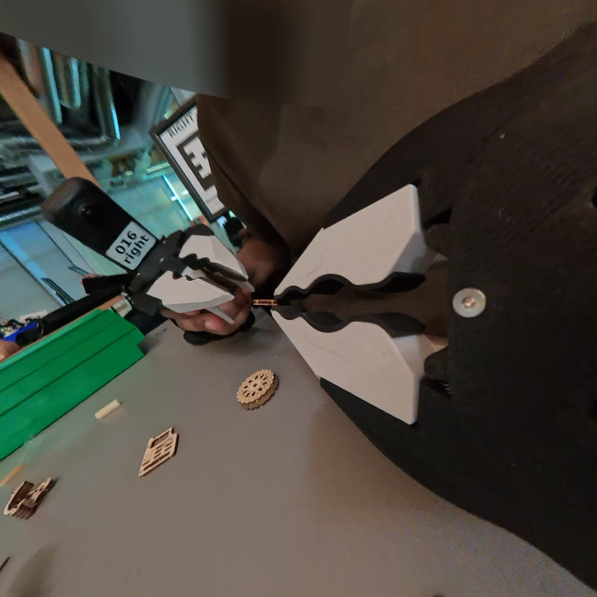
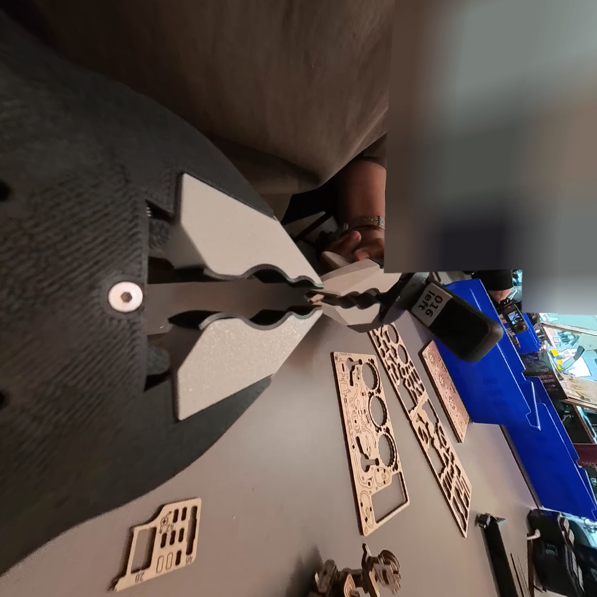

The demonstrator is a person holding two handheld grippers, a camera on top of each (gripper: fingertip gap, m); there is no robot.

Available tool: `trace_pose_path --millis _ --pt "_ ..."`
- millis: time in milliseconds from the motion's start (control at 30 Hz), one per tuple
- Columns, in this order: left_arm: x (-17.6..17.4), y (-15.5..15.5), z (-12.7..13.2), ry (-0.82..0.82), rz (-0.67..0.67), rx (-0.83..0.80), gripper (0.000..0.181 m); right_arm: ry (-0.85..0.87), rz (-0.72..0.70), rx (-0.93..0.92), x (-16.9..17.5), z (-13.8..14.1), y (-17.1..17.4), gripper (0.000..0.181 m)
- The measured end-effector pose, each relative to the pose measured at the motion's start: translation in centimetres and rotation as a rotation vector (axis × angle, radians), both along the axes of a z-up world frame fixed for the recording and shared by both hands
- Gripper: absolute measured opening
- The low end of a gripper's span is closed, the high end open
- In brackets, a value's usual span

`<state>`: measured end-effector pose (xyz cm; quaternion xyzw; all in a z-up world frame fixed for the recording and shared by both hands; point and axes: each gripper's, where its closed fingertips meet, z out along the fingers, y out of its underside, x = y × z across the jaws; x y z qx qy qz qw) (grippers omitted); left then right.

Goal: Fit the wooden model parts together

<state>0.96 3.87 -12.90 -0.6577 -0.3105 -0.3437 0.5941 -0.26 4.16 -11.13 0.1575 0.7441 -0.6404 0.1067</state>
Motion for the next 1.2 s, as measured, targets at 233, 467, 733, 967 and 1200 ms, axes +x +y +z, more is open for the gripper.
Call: trace_pose_path --millis 233,467,733,967,1200 --pt "-0.8 0.0 -0.8 0.391 0.093 -0.173 0.001 -0.071 -0.001 0.07 0.0 -1.5 -0.4 0.006" --pt "-2.1 -0.6 -0.5 0.687 0.205 -0.299 0.001 -0.314 -0.018 0.013 -0.9 -2.0 0.0 0.005" --pt "-1.6 -0.2 -1.1 0.93 0.201 -0.39 0.002 -0.489 0.001 -0.09 -1.4 -1.4 0.3 0.009" --pt "-1.5 0.0 -0.8 0.943 0.203 -0.375 0.002 -0.545 0.044 -0.095 -0.7 -1.6 -0.3 0.007" --pt "-1.2 0.2 -1.0 0.972 0.19 -0.389 0.002 -0.552 0.062 -0.107 -0.5 -1.4 -0.3 0.004"
